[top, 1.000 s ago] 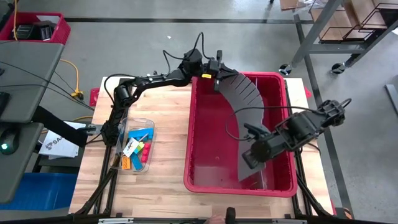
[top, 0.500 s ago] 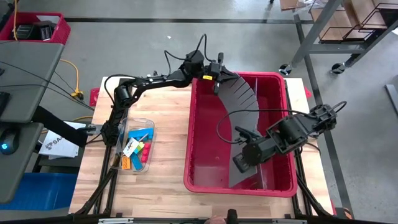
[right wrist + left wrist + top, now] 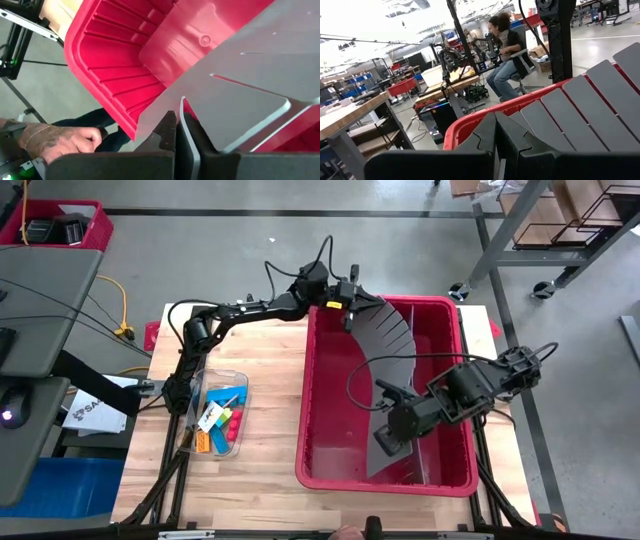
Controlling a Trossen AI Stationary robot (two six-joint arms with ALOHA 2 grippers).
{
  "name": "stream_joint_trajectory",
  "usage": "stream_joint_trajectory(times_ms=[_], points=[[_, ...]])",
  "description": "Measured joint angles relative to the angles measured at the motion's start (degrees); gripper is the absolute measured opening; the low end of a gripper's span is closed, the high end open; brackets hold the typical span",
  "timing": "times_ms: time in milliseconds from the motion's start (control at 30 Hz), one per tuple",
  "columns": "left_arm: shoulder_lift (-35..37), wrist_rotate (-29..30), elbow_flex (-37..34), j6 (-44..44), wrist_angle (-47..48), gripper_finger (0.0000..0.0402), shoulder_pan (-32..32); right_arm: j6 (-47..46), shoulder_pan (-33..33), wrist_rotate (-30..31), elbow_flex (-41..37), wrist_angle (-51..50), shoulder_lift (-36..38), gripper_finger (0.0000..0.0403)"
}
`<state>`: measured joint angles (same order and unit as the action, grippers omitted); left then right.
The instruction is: Sort Items/Unsort Items
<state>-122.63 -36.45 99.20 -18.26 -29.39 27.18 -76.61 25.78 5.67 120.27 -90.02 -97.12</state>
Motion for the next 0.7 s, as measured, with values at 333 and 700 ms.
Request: stream_joint_trajectory(times_ms=[333,700], points=[[0.0,1.5,0.0,0.1,1.1,0.0,-0.2,-0.4,0.9,-0.2,-0.2,0.0,0.1,0.0],[0.0,1.8,0.0,0.0,1.4,0.0,-0.3,1.6,0.8,-1.9,-1.2,0.0,0.2,0.0]])
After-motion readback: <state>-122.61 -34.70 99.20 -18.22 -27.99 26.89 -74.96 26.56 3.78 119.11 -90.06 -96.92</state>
